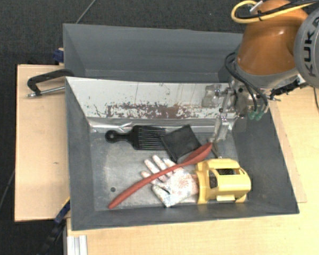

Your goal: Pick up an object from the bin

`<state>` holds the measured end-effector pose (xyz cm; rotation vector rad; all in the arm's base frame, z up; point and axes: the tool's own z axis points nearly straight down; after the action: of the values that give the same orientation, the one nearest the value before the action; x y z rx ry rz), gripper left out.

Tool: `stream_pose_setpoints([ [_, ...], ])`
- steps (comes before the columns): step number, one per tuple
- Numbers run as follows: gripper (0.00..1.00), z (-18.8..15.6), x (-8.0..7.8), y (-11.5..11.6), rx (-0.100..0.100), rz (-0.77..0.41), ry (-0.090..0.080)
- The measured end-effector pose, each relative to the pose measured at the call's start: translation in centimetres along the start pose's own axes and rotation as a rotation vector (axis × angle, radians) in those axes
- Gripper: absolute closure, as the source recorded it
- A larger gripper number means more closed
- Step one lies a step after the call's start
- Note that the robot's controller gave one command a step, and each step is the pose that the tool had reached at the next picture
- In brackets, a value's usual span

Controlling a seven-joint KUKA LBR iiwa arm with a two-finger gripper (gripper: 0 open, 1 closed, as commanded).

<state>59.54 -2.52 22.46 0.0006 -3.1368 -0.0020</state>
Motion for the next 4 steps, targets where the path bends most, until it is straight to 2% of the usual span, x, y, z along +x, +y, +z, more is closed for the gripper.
stream_pose_setpoints([
  [1,0.00,-0.5,-0.1,0.0,0.001,0.000,-0.009],
  [2,0.00,7.2,-0.2,3.1,-0.001,0.092,-0.008],
  [3,0.00,9.1,0.7,4.2,-0.002,0.174,-0.004],
  [4,0.00,8.0,1.5,9.1,-0.004,0.199,-0.009],
])
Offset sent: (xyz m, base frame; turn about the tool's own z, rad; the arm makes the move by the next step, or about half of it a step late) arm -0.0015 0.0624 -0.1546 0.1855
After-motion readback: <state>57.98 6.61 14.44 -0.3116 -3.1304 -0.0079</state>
